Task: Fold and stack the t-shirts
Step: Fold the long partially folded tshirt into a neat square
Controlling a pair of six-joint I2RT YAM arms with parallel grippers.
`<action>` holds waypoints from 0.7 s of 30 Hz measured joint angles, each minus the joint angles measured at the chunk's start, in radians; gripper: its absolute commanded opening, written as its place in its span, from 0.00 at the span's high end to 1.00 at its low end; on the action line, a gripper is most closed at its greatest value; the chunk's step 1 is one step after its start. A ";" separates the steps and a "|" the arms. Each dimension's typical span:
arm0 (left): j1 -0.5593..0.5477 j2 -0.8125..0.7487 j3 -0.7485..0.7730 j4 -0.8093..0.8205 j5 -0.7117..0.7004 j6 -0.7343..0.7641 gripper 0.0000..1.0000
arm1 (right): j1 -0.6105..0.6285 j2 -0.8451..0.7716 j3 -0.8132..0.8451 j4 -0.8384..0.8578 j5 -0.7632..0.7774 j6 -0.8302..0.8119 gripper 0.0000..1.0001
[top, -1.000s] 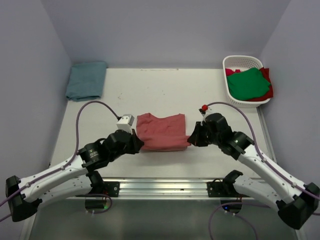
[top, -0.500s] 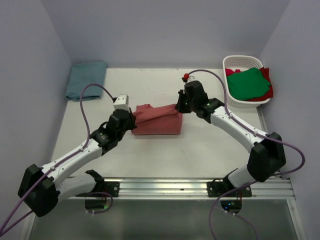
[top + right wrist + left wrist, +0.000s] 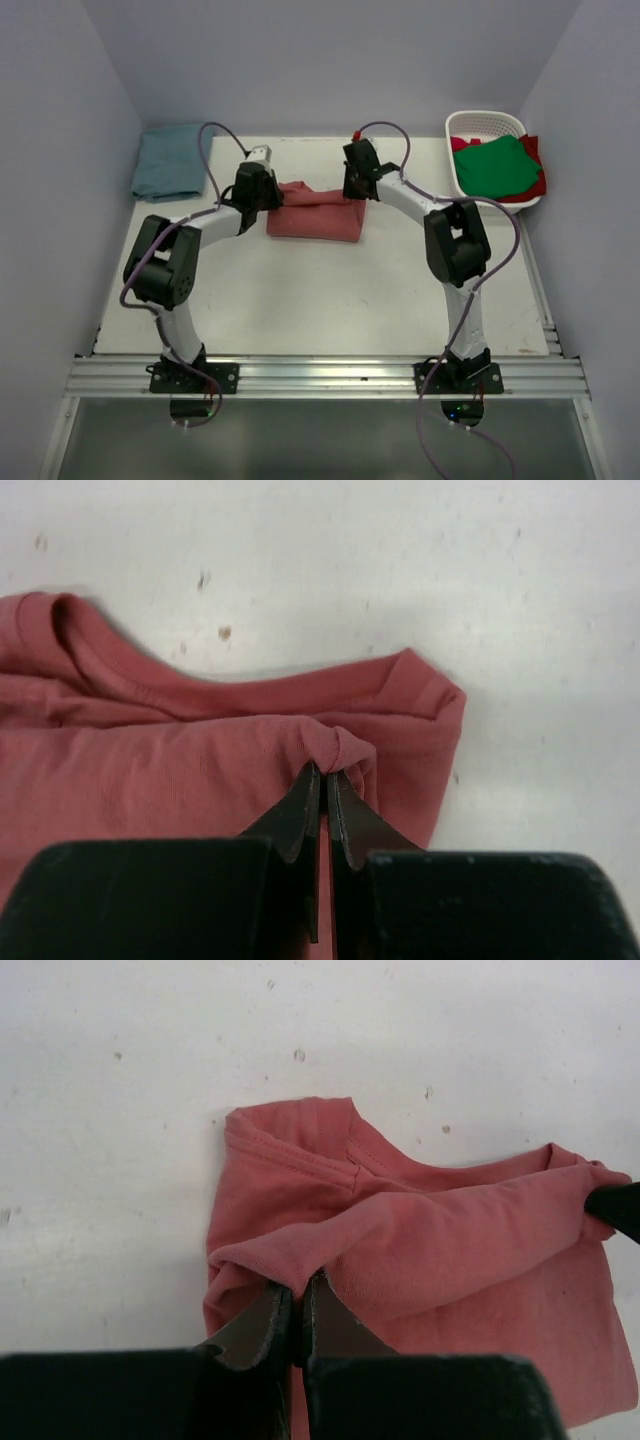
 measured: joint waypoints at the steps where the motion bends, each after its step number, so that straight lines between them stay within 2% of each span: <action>1: 0.013 0.045 0.044 0.004 0.023 0.004 1.00 | -0.004 0.045 0.051 -0.021 0.005 0.002 1.00; 5: 0.053 0.220 0.247 -0.011 0.100 0.028 1.00 | -0.026 0.255 0.320 -0.089 0.011 0.002 1.00; 7: 0.064 0.274 0.312 -0.018 0.132 0.032 1.00 | -0.034 0.288 0.351 -0.101 0.010 0.002 1.00; 10: 0.068 0.306 0.328 -0.023 0.171 0.035 1.00 | -0.040 0.286 0.330 -0.092 -0.004 0.002 1.00; 16: 0.055 0.301 0.204 0.032 0.237 0.011 1.00 | -0.040 0.195 0.153 0.000 -0.036 0.001 1.00; 21: 0.007 0.173 -0.002 0.101 0.241 -0.037 1.00 | -0.040 0.077 -0.039 0.056 -0.077 -0.003 1.00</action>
